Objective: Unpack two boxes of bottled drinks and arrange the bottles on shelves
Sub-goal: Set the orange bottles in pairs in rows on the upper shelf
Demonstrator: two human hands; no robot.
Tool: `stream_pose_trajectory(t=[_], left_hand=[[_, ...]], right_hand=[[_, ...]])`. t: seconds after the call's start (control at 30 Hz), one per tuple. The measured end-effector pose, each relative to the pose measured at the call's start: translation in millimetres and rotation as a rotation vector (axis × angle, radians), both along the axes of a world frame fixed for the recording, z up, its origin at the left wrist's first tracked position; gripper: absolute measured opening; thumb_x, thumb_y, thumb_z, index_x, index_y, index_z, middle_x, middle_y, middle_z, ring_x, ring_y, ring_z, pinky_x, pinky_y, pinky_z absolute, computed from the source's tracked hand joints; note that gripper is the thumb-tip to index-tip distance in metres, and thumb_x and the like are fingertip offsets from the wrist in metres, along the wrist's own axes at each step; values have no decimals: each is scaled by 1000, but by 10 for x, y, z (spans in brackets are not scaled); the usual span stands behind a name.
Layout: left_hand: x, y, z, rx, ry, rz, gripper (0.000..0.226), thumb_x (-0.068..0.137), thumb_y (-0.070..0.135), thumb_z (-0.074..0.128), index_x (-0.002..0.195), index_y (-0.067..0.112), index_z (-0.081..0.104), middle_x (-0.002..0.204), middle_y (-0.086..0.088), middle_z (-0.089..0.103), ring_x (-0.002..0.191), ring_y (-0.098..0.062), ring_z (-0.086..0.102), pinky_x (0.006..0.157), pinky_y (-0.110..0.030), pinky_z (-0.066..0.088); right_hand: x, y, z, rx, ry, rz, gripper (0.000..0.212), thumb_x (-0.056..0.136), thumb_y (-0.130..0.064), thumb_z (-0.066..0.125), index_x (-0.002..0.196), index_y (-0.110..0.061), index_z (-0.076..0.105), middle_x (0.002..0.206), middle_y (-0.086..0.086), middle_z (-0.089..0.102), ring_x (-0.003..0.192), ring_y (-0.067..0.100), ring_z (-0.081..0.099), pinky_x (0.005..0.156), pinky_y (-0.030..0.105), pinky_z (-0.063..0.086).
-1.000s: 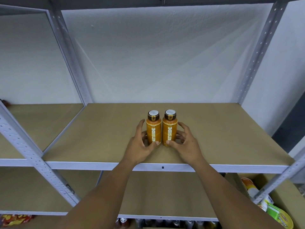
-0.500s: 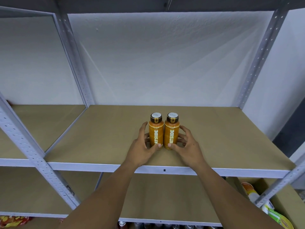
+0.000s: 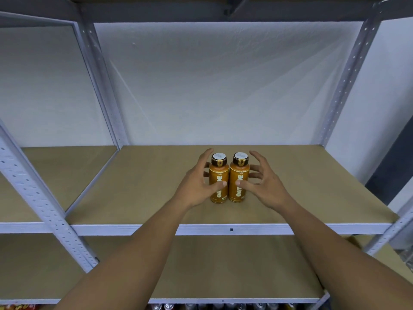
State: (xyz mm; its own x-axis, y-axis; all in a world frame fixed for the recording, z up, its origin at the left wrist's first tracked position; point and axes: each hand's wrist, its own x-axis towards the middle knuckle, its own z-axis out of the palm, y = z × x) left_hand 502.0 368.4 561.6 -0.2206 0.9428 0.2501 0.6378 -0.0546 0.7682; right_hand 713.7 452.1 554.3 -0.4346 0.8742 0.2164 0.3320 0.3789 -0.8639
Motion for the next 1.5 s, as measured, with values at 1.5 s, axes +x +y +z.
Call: stream_pose_trajectory(t=[1.5], left_hand=[[-2828,354,-123,44,155,215,85,98,29,69,159,42,13,154,-3,50,124,-24,63,99,-38,53]], right_hand=[[-3238,535,-150,250,-77,134,83,94,-36,72,157,-41,17,127,-5,62,111,20,64,96,45,54]])
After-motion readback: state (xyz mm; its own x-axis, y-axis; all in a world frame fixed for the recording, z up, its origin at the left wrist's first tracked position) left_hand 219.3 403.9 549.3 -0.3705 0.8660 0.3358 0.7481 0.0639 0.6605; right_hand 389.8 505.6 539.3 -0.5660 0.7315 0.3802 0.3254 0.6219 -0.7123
